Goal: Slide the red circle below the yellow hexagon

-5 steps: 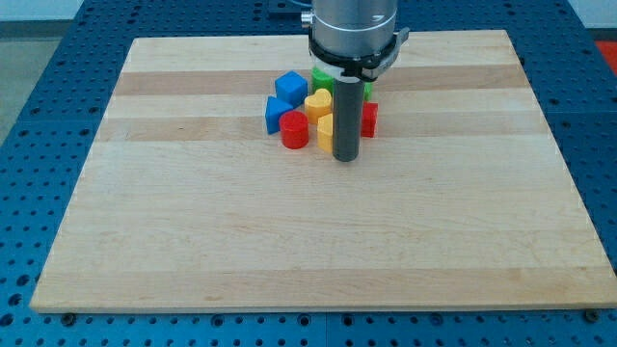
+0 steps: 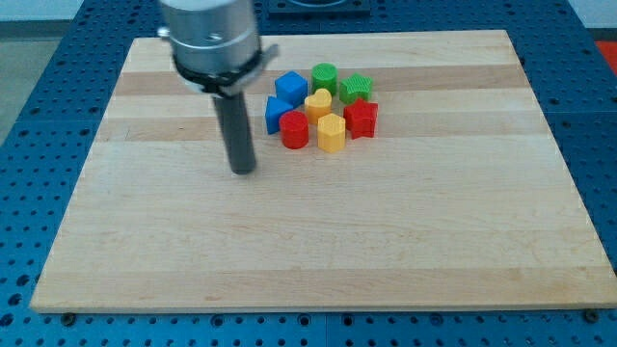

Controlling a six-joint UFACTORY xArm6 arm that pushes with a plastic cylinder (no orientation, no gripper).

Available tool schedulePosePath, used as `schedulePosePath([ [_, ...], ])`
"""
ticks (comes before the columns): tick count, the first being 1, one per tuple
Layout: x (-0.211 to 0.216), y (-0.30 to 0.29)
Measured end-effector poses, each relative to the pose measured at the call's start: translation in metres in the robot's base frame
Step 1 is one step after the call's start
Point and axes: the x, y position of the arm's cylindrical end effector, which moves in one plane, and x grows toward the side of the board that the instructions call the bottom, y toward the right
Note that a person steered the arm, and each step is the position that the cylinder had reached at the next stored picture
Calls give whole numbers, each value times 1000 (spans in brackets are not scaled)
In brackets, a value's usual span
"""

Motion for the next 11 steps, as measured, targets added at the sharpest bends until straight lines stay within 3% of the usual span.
schedulePosePath([
  [2, -58, -3],
  [4, -69, 39],
  [7, -15, 129],
  [9, 9, 79],
  [10, 28, 84],
  [11, 15, 107],
])
